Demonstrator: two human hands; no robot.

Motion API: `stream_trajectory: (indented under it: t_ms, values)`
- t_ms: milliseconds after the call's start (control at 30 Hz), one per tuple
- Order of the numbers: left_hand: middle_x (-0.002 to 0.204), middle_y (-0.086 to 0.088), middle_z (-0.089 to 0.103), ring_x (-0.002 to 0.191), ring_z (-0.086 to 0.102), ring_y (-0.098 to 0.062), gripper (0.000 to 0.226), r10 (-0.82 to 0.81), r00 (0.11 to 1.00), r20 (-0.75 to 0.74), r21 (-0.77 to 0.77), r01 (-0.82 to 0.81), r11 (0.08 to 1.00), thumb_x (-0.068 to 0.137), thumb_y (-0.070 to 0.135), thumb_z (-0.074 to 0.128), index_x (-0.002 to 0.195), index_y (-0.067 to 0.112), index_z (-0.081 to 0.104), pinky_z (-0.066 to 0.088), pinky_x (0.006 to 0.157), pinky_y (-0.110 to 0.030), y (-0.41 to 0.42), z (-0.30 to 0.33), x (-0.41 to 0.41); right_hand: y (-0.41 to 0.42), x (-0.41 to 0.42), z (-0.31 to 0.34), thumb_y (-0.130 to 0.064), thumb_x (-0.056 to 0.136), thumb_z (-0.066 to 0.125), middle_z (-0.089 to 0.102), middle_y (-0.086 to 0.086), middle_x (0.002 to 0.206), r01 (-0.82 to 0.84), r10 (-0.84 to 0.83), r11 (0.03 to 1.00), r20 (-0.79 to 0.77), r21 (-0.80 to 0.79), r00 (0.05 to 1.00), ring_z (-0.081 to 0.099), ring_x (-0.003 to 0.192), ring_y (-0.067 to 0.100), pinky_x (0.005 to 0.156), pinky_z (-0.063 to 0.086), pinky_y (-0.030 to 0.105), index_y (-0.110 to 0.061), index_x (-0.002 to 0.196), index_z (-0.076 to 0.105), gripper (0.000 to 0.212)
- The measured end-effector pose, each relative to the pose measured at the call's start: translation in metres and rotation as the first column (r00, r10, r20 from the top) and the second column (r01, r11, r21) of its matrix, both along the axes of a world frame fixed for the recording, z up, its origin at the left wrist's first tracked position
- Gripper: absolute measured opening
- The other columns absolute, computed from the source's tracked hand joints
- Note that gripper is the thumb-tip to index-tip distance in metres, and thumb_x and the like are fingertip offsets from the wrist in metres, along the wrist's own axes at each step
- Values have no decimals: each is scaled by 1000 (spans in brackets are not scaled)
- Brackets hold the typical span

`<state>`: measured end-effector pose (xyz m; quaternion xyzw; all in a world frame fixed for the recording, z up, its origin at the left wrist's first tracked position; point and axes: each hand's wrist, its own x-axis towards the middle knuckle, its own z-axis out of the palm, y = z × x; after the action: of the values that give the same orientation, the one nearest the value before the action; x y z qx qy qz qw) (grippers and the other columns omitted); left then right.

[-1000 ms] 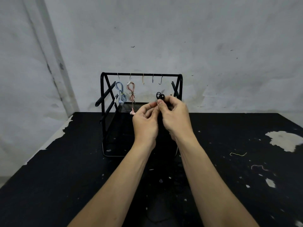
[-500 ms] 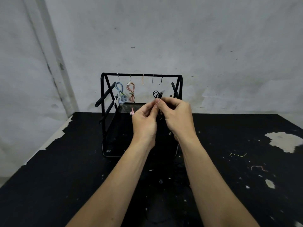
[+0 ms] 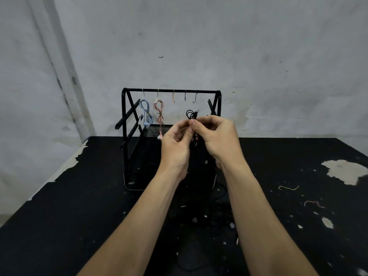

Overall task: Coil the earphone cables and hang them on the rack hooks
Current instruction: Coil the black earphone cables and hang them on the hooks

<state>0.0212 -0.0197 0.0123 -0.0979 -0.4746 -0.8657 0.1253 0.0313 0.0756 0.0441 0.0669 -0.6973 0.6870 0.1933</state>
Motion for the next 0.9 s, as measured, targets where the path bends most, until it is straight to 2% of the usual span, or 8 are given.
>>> stream_trajectory:
  t_ms: [133,267,367,467,567,700,900]
  values:
    - [96,-10,70,89,62,-19,12,-34,999,-12,-20,33,999,95,2,58,105,6,64,51,81,-26,-1,-1,-1,0,-1,0,-19,82,82,70,5,74,-18,18,1000,23,-20,1000,63,64,9,62,53,24,-8,88,72,16]
    - [96,-11,67,85,61,-16,16,-67,998,-3,-27,67,997,97,-1,54,111,2,60,51,78,-22,-3,-1,-3,0,-3,-3,-20,79,84,73,10,75,-8,8,1000,29,-25,1000,65,67,14,67,56,33,-9,84,71,18]
    - [93,-10,67,83,61,-15,15,-94,996,2,-28,94,995,97,-4,51,106,4,60,51,77,-21,-6,0,-4,-1,-5,-5,-21,79,84,69,6,70,-2,2,1000,4,1,1000,62,62,14,64,53,33,-10,81,69,18]
    - [88,-7,67,73,61,-8,16,-56,998,-6,-46,55,997,97,-6,50,104,5,60,51,71,-18,-5,1,-4,-4,-5,-6,-20,79,84,71,8,70,35,-35,999,-29,13,999,62,60,14,63,54,34,-13,78,71,15]
    - [84,-4,69,68,60,-6,17,5,1000,-5,-58,-5,998,97,-5,52,100,8,61,51,68,-18,-3,2,-5,-6,-2,-4,-20,80,84,72,6,69,90,-87,995,-81,33,993,62,58,11,60,54,29,-13,76,72,14]
    - [88,-5,70,80,63,-13,17,44,999,2,-57,-44,997,97,-5,52,102,8,62,53,76,-20,0,2,-6,-10,1,-4,-20,81,83,71,-2,66,164,-153,984,-151,66,977,61,55,4,57,49,18,-13,77,74,12]
    - [94,-7,71,89,68,-14,17,94,996,5,-71,-93,993,97,-4,54,103,8,64,54,83,-22,2,1,-5,-18,-1,-11,-23,82,82,73,-6,67,238,-228,970,-159,46,961,67,60,3,59,53,18,-15,78,76,11]
